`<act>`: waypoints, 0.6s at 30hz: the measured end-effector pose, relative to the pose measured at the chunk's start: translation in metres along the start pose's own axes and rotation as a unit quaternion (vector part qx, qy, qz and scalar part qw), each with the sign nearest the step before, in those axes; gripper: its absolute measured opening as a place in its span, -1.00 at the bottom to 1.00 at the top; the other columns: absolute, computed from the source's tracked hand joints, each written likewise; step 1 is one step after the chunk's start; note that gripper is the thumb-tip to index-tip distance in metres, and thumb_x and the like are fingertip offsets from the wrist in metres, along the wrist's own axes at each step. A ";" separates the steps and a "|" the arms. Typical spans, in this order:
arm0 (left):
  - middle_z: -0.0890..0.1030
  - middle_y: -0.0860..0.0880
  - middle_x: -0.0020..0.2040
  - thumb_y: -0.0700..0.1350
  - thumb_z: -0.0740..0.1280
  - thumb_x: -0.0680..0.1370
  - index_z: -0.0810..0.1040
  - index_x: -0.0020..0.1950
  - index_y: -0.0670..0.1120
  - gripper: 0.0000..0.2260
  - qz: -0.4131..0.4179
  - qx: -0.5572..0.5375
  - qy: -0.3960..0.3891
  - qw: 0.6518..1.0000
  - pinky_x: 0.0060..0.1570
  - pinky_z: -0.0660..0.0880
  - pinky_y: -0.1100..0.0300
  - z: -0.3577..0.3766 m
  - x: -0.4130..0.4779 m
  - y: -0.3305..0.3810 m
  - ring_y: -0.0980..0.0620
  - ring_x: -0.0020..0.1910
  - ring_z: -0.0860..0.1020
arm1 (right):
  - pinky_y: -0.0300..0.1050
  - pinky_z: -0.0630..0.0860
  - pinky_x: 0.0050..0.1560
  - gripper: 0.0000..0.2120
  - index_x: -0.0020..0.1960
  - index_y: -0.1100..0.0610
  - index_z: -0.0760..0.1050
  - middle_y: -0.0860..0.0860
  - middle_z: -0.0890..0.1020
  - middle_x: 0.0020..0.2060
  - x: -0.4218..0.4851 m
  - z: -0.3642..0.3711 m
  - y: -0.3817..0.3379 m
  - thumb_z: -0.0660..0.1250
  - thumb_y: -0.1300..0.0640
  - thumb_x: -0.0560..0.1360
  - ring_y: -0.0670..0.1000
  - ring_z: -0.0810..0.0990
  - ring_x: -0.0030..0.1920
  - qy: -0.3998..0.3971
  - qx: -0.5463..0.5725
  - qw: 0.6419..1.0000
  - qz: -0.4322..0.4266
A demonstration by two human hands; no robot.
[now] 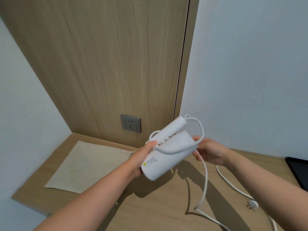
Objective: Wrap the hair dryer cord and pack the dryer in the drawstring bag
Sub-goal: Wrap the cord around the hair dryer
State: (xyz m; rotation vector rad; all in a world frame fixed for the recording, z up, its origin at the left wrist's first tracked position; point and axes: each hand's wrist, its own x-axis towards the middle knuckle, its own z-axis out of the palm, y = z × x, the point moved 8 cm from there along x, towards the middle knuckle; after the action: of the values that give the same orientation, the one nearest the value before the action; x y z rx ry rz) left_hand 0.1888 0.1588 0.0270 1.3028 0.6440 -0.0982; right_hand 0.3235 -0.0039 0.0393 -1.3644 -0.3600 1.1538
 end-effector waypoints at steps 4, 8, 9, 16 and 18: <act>0.69 -0.13 -0.02 0.06 0.27 0.57 0.57 0.15 -0.09 -0.72 0.028 0.011 0.068 0.997 -0.05 0.54 0.06 -0.010 0.003 0.004 -0.09 -0.05 0.66 | 0.07 0.61 -0.08 -0.61 0.17 0.10 0.55 0.12 0.56 0.01 -0.024 0.005 0.010 0.12 -0.12 0.56 0.10 0.57 -0.07 0.030 0.096 0.995 -0.009; 0.70 -0.05 -0.05 0.03 0.32 0.54 0.57 0.14 -0.02 -0.78 0.060 0.042 0.100 0.992 -0.11 0.57 0.08 -0.005 0.004 0.003 -0.04 -0.09 0.66 | 0.10 0.59 -0.02 -0.55 0.25 0.08 0.52 0.08 0.56 0.11 -0.031 0.019 0.011 0.07 -0.18 0.58 0.09 0.55 0.09 0.099 0.037 0.994 -0.007; 0.70 -0.04 -0.06 0.04 0.32 0.54 0.57 0.13 0.00 -0.78 0.060 0.044 0.100 0.992 -0.12 0.57 0.08 -0.002 0.004 0.001 -0.03 -0.09 0.67 | 0.10 0.59 0.00 -0.59 0.23 0.10 0.53 0.08 0.57 0.11 -0.030 0.019 0.011 0.11 -0.13 0.59 0.09 0.56 0.09 0.140 0.030 0.990 -0.014; 0.68 -0.04 -0.08 0.04 0.31 0.55 0.54 0.06 0.01 -0.85 0.053 0.004 0.083 0.995 -0.24 0.54 0.16 0.017 0.001 0.000 -0.01 -0.12 0.65 | 0.02 0.61 -0.06 -0.86 0.09 0.15 0.46 0.10 0.57 -0.04 -0.032 0.012 0.016 0.19 0.13 0.59 0.03 0.61 -0.12 0.298 0.149 0.934 -0.130; 0.68 -0.07 -0.04 0.05 0.32 0.54 0.54 0.08 0.00 -0.81 0.053 0.000 0.085 0.995 -0.13 0.57 0.10 0.017 0.001 0.001 -0.05 -0.07 0.66 | 0.02 0.57 -0.08 -0.88 0.10 0.09 0.44 0.09 0.57 -0.03 -0.027 0.015 0.020 0.17 0.13 0.60 0.03 0.60 -0.12 0.284 0.205 0.927 -0.133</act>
State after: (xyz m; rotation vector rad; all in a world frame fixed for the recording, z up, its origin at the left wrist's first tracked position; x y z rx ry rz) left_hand 0.1961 0.1440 0.0294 1.3514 0.7179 0.0995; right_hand 0.2909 -0.0212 0.0367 -1.1674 0.1130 0.5290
